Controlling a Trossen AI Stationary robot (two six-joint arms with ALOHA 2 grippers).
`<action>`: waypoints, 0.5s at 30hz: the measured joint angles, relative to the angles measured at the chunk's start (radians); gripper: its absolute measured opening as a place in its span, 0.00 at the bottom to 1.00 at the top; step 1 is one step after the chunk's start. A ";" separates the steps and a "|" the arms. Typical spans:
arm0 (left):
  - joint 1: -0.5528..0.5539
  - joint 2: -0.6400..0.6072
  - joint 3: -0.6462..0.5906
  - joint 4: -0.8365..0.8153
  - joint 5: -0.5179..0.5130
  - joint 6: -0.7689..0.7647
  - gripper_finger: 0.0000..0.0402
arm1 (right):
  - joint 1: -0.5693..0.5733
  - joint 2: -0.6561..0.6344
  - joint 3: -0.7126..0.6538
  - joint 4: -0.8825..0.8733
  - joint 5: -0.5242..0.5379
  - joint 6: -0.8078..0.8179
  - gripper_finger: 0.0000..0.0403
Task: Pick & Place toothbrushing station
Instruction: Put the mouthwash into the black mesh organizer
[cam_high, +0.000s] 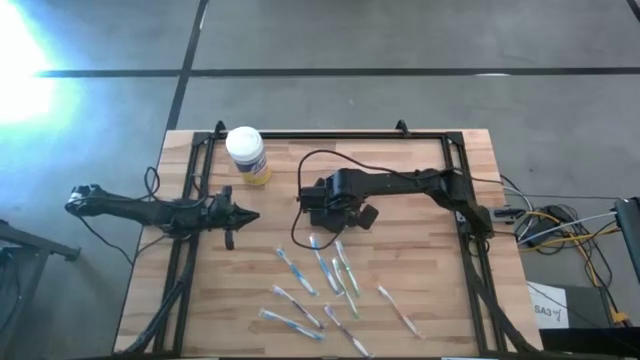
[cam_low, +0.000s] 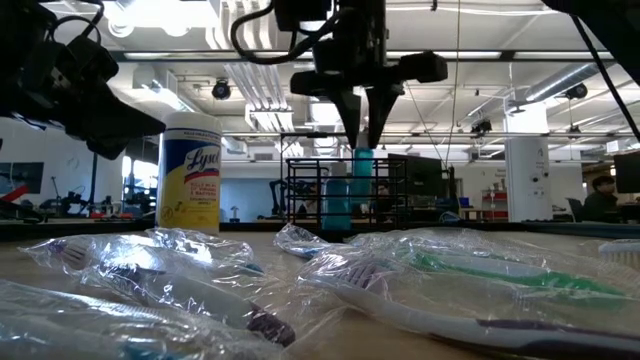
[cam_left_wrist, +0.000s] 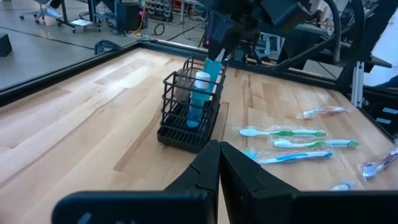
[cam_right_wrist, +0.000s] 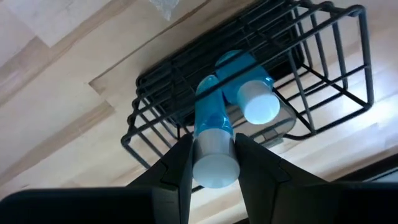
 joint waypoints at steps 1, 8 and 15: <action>0.000 0.003 0.000 0.000 0.000 0.000 0.03 | -0.002 0.004 0.000 0.002 -0.001 0.003 0.23; 0.000 0.007 0.000 0.010 0.000 0.003 0.03 | -0.007 0.038 0.000 0.021 -0.043 0.037 0.23; 0.000 0.007 0.000 0.018 0.000 0.003 0.03 | -0.012 0.071 0.001 0.029 -0.045 0.052 0.23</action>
